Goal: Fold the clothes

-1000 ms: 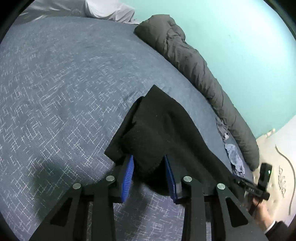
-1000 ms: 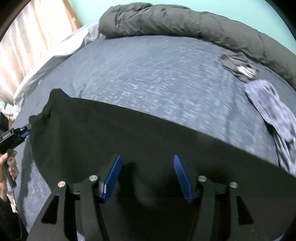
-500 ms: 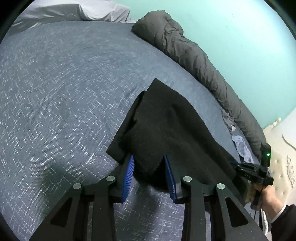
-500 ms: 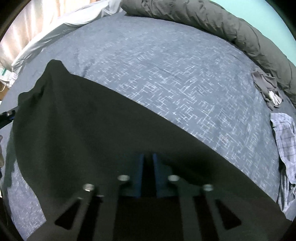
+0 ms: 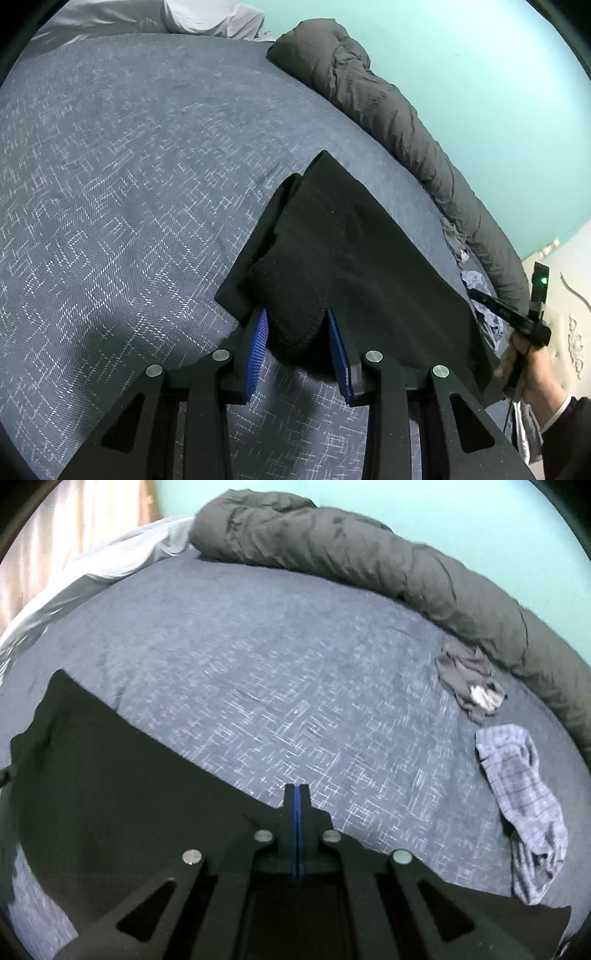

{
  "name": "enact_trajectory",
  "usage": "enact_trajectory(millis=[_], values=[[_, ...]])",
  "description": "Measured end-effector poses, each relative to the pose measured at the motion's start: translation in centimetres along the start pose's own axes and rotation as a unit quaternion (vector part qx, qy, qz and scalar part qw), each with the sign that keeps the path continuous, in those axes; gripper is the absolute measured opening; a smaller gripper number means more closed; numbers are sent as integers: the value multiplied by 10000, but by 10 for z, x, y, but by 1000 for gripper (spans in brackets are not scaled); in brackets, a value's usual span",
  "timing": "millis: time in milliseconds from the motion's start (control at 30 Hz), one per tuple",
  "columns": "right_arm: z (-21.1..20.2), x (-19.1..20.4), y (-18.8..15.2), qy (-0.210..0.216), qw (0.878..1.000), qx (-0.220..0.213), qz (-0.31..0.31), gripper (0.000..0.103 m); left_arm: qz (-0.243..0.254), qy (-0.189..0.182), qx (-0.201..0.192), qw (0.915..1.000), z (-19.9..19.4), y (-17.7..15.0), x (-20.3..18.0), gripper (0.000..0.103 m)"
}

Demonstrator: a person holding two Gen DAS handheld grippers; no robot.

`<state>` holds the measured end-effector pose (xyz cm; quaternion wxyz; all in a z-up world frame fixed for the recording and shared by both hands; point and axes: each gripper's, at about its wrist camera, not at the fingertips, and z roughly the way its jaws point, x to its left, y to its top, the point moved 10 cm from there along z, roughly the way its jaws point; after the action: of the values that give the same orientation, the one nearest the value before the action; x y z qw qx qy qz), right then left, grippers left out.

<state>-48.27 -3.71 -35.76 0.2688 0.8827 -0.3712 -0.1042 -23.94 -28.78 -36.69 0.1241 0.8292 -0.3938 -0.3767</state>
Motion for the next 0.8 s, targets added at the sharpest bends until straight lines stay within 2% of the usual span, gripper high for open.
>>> enact_trajectory(millis=[100,133,167,233,267,633,733,800], values=[[7,9,0,486,9987,18,153,2,11,2,5,10000,0,0,1,36],[6,8,-2,535,9985,13,144,9,-7,-10,7,10000,0,1,1,36],[4,6,-5,552,9984,3,130,24,-21,-22,9,10000,-1,1,1,36],[-1,0,-10,586,9982,-17,103,40,-42,-40,8,10000,-1,2,2,36],[-3,-3,-13,602,9981,-27,89,42,-48,-44,10,10000,-1,2,2,36],[9,-56,-78,-67,9963,850,-54,43,-28,20,-11,10000,-2,1,-1,36],[6,-56,-79,-165,9971,730,-136,42,-15,29,-5,10000,-1,1,-1,36],[3,-54,-78,-222,9976,619,-194,29,-10,26,1,10000,-1,1,-1,36]])
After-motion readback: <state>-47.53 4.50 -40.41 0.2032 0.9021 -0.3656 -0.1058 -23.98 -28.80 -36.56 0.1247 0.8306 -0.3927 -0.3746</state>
